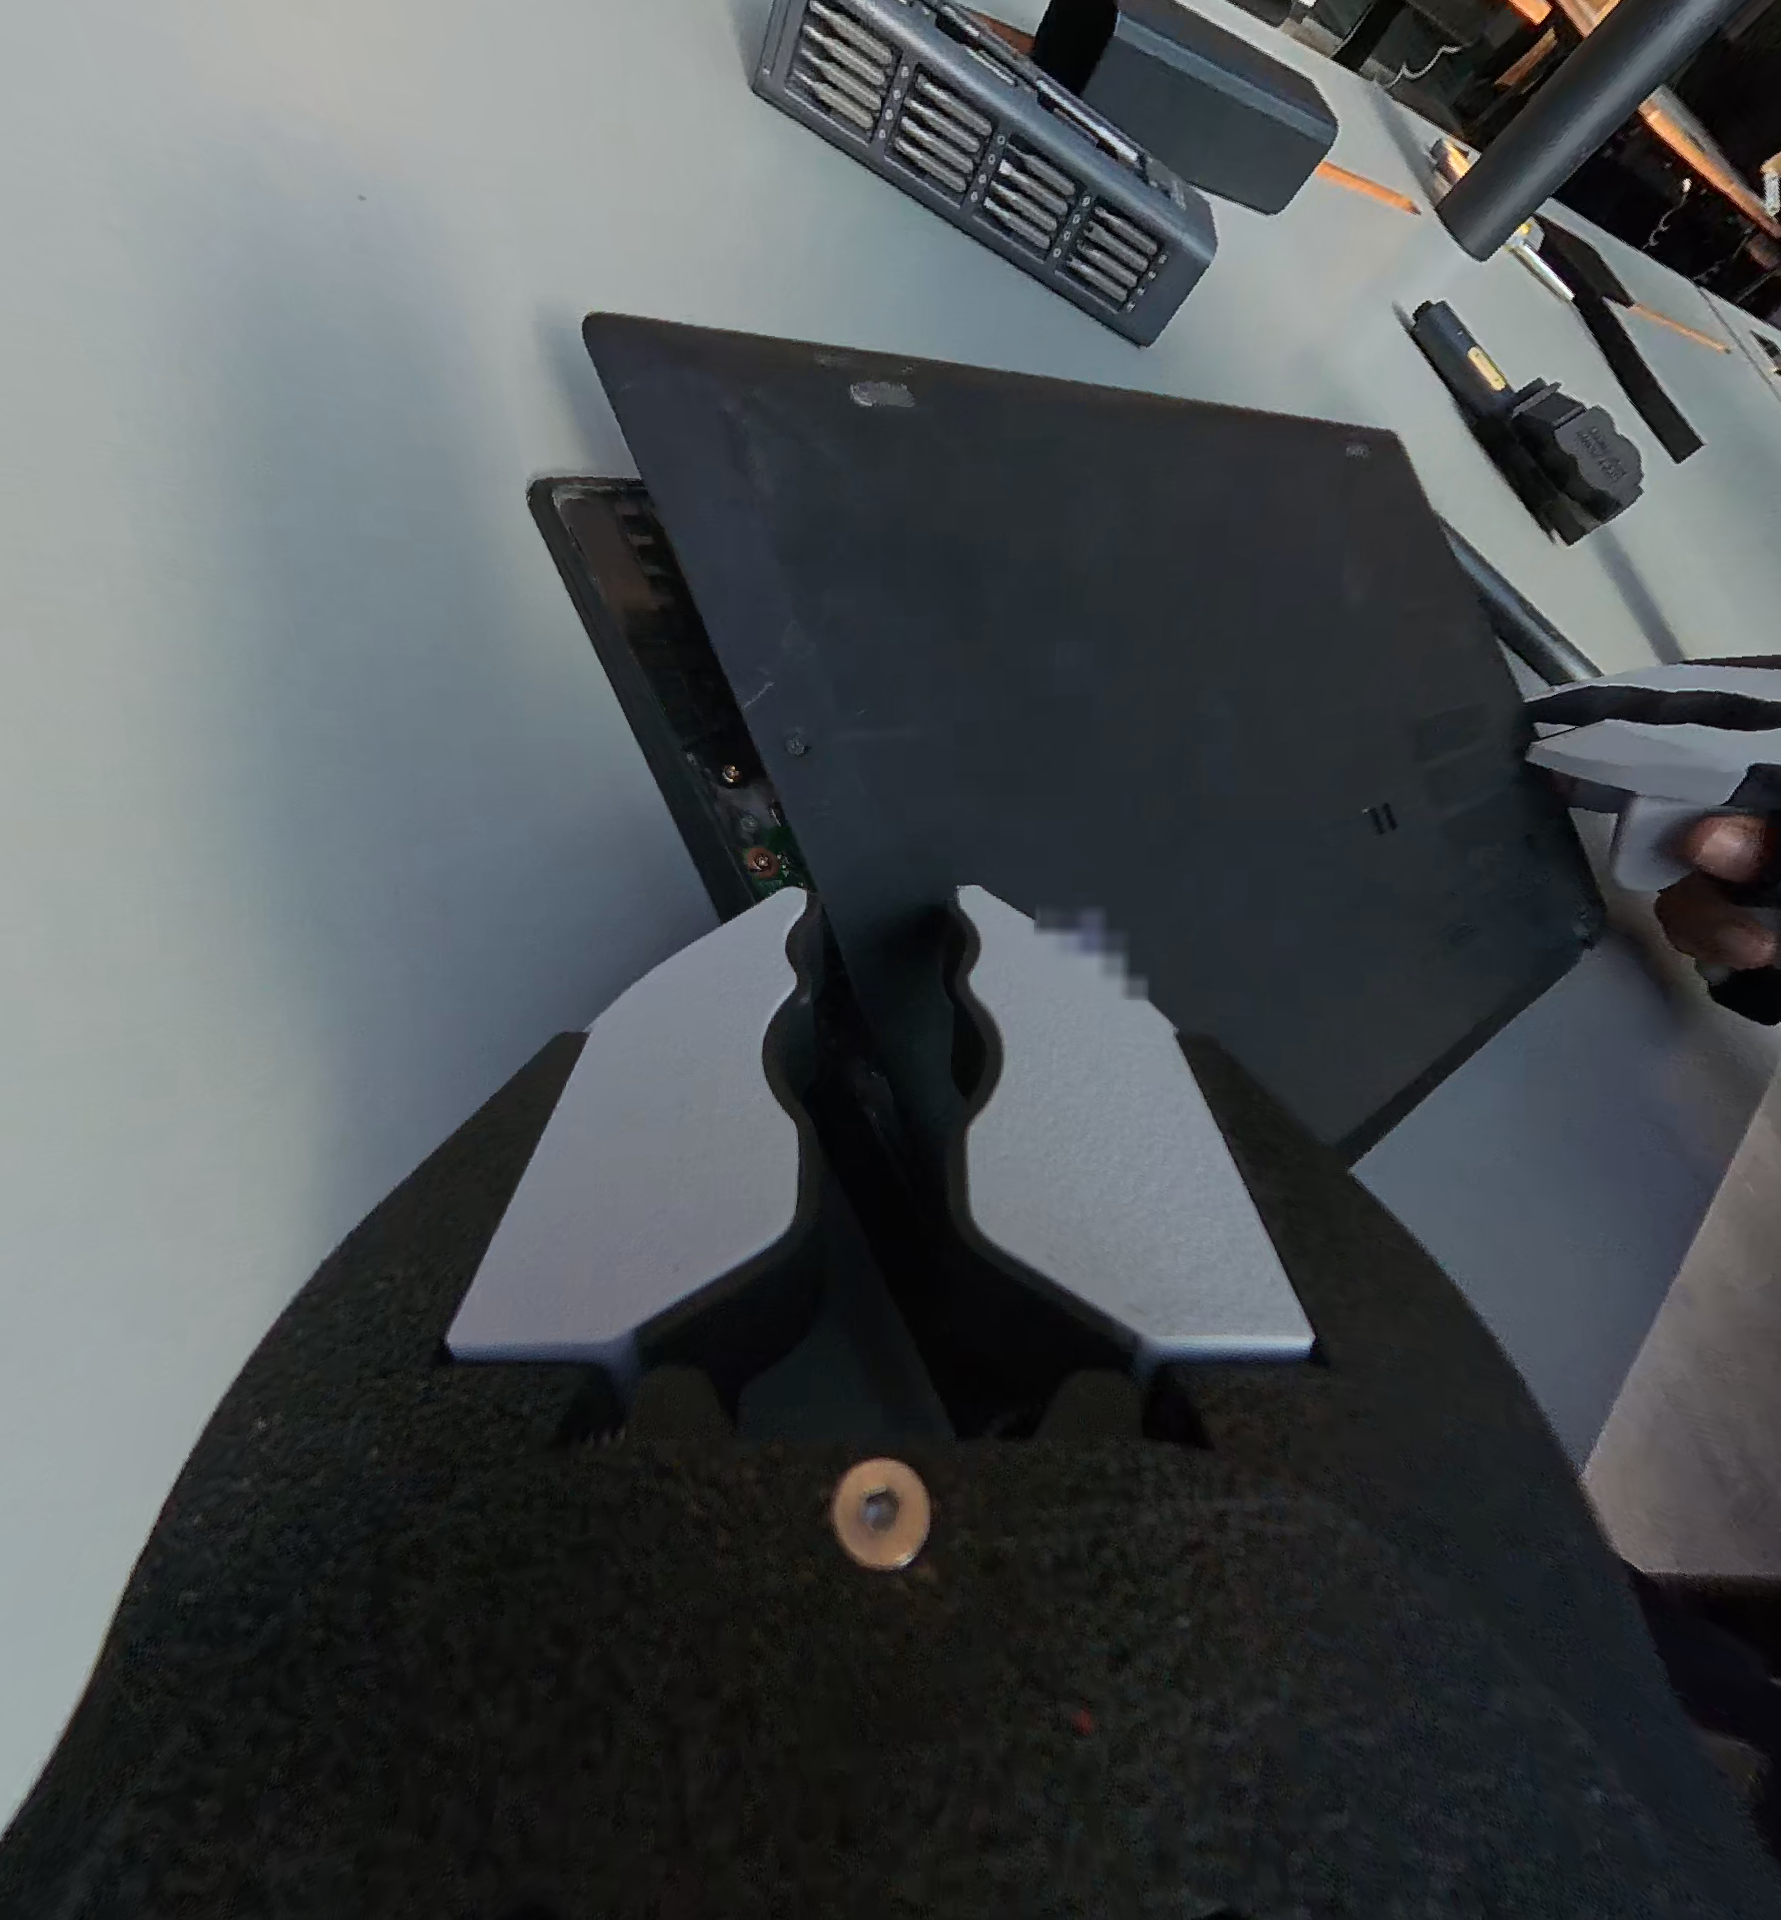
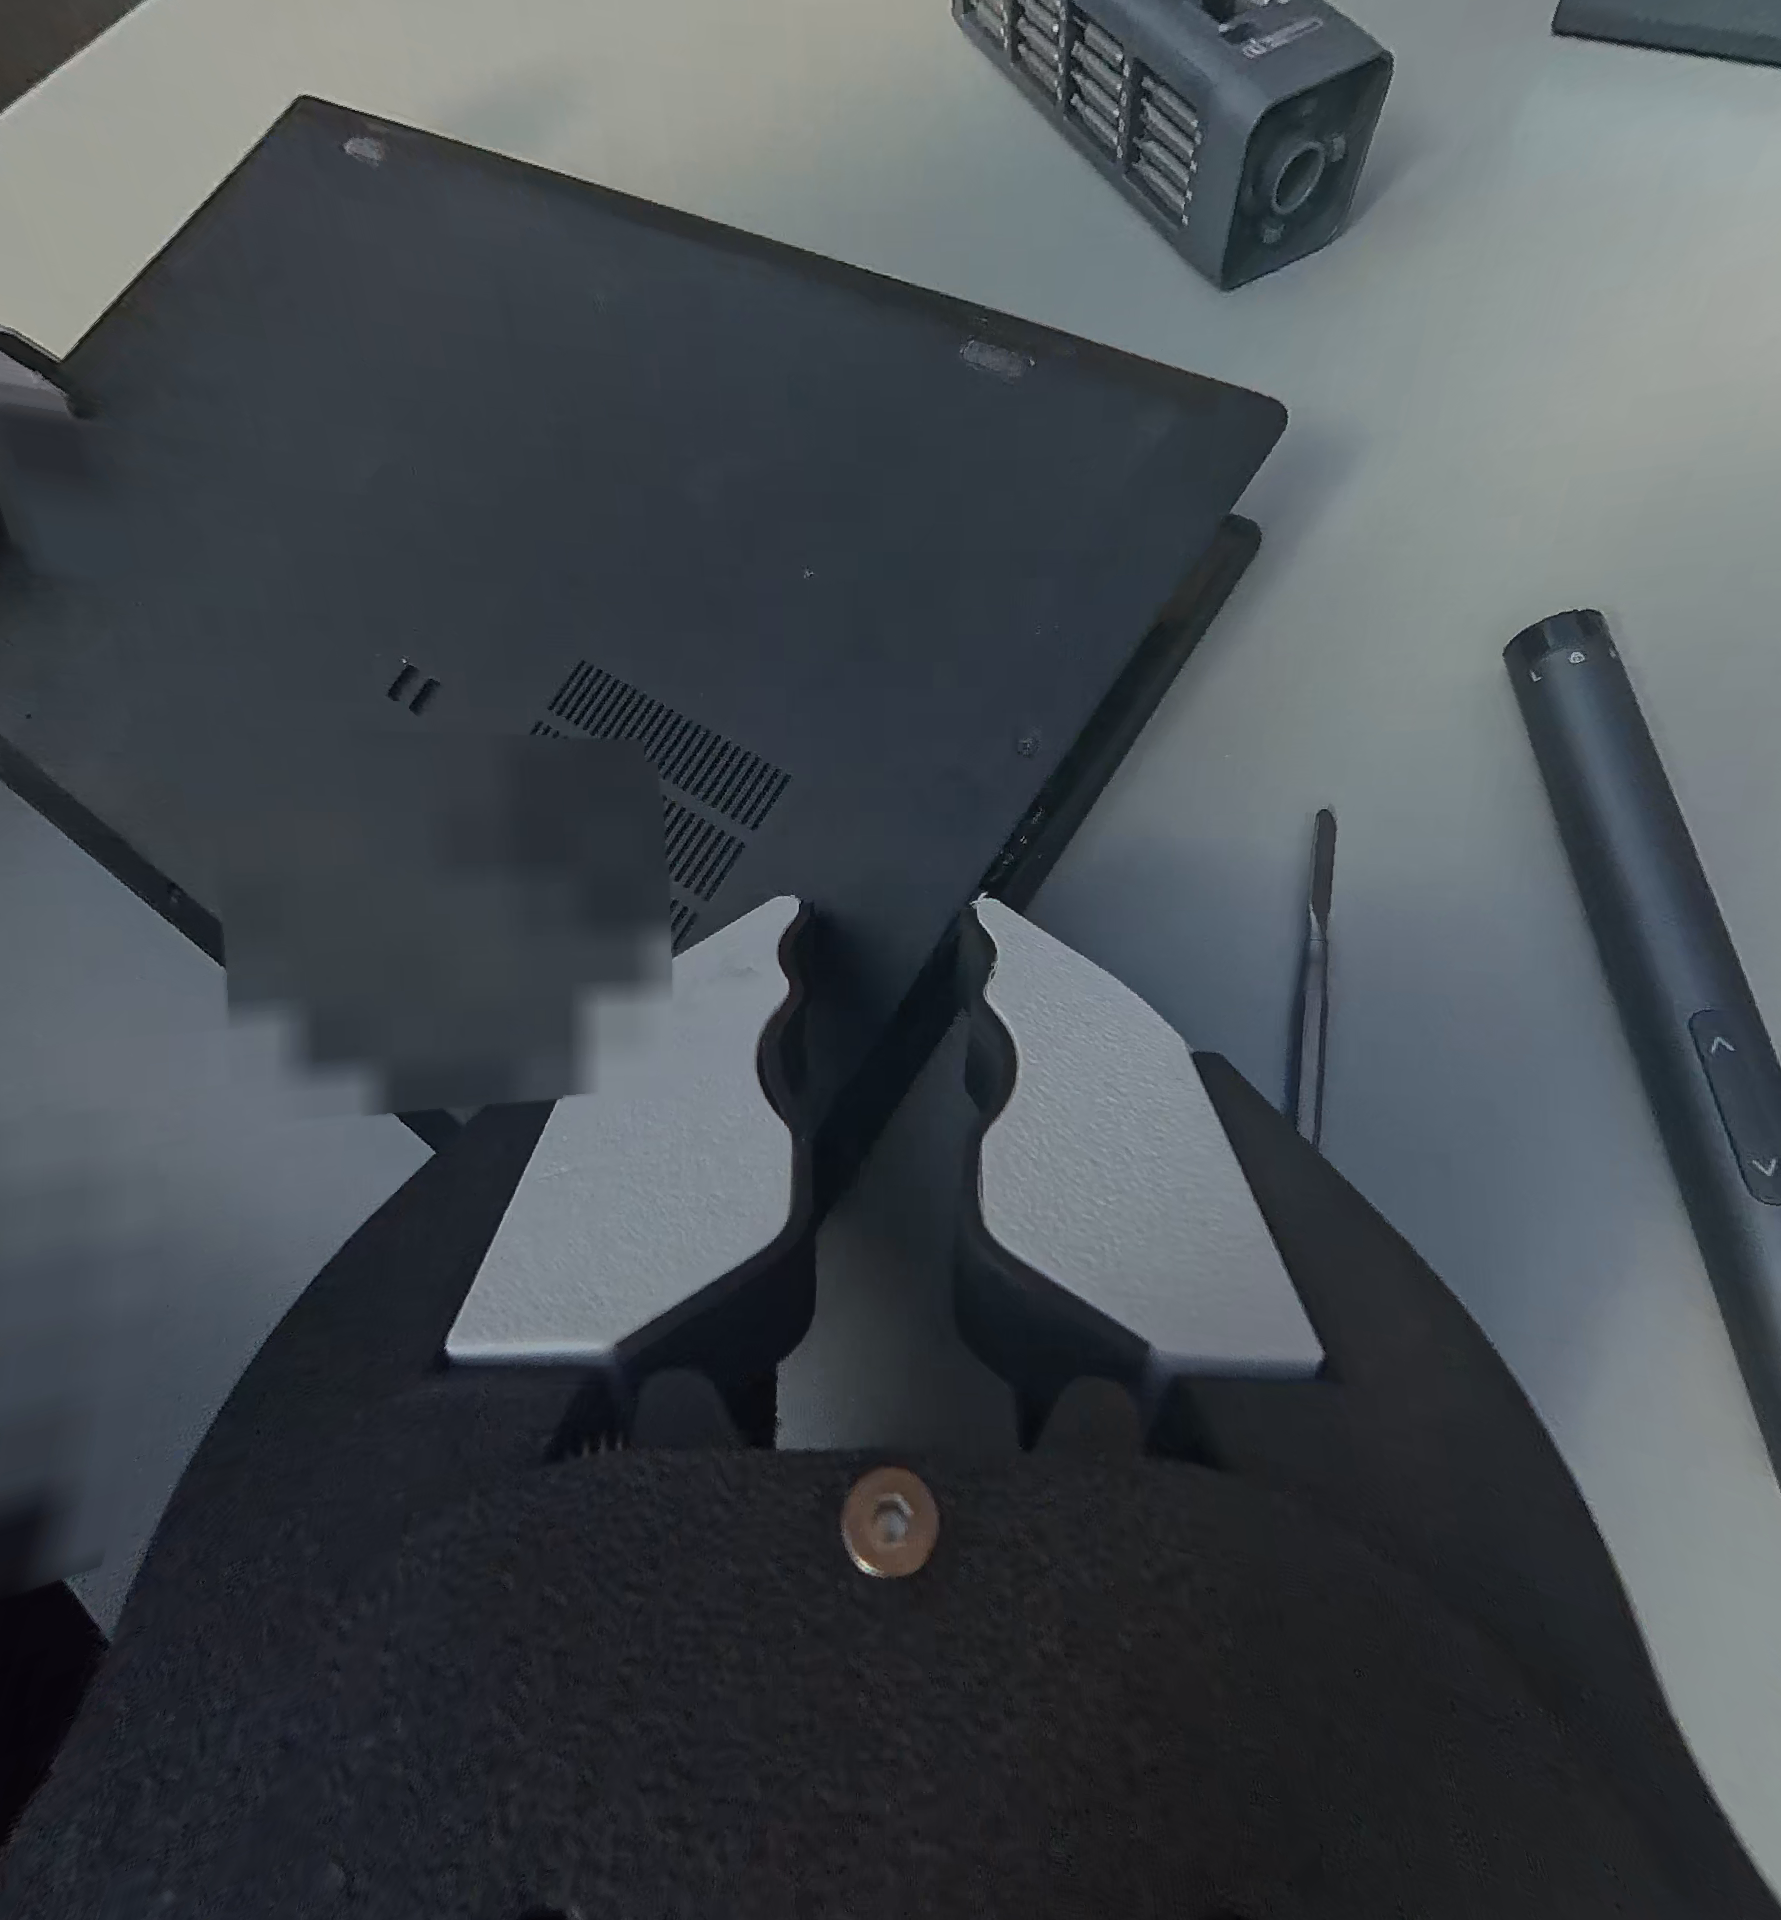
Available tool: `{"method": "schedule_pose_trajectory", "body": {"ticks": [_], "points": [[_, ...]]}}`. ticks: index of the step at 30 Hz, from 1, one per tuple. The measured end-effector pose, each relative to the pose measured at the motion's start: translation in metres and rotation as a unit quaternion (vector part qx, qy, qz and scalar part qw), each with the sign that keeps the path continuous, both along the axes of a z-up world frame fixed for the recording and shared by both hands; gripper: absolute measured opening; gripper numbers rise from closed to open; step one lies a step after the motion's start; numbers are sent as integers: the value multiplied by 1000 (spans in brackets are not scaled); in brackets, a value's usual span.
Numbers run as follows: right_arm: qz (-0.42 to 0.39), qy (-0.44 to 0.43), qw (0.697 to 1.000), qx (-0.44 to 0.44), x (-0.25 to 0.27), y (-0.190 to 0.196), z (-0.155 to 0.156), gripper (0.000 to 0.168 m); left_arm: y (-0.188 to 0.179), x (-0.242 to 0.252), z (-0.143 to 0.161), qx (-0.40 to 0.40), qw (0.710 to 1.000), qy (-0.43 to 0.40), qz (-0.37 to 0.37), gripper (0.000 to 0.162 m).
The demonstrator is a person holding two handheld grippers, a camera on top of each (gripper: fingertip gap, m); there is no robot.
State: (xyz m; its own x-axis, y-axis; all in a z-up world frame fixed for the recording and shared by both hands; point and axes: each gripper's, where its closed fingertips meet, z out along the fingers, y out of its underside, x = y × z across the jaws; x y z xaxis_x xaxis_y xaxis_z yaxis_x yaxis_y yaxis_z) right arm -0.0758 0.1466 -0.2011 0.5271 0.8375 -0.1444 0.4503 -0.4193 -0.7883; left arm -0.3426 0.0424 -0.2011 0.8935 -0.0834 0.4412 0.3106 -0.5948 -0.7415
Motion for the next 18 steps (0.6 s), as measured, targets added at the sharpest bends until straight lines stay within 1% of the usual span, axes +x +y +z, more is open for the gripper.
{"method": "schedule_pose_trajectory", "body": {"ticks": [2, 3, 4, 7, 10, 12, 14, 16, 18], "points": [[-1, -19, 1000, 12, 1, 3, -2, 26, 1, 1, -2, -9, 1000, 14, -3, 22], [-8, -29, 999, 22, 2, 6, -3, 18, 2, 1, -3, -16, 1000, 25, -6, 23], [-11, -44, 998, 32, 4, 8, -4, 0, 2, 1, -4, -23, 999, 36, -9, 24], [25, -57, 997, 46, -6, -1, -5, 2, 1, 3, -8, -45, 997, 62, -28, 25], [27, -81, 994, 73, -6, 4, -4, 9, 1, 2, -10, -54, 994, 89, -33, 25], [29, -63, 995, 66, -7, 4, -1, 13, 0, 1, -10, -56, 993, 93, -33, 22], [27, -22, 999, 40, -8, 3, 4, 19, -1, -4, -11, -59, 992, 105, -27, 11], [17, 9, 1000, 16, -2, 4, 8, 24, -4, -7, -8, -53, 992, 112, -29, 12], [-3, 22, 1000, 1, 9, 8, 10, 27, -6, -8, 2, -29, 994, 98, -34, 15]]}}
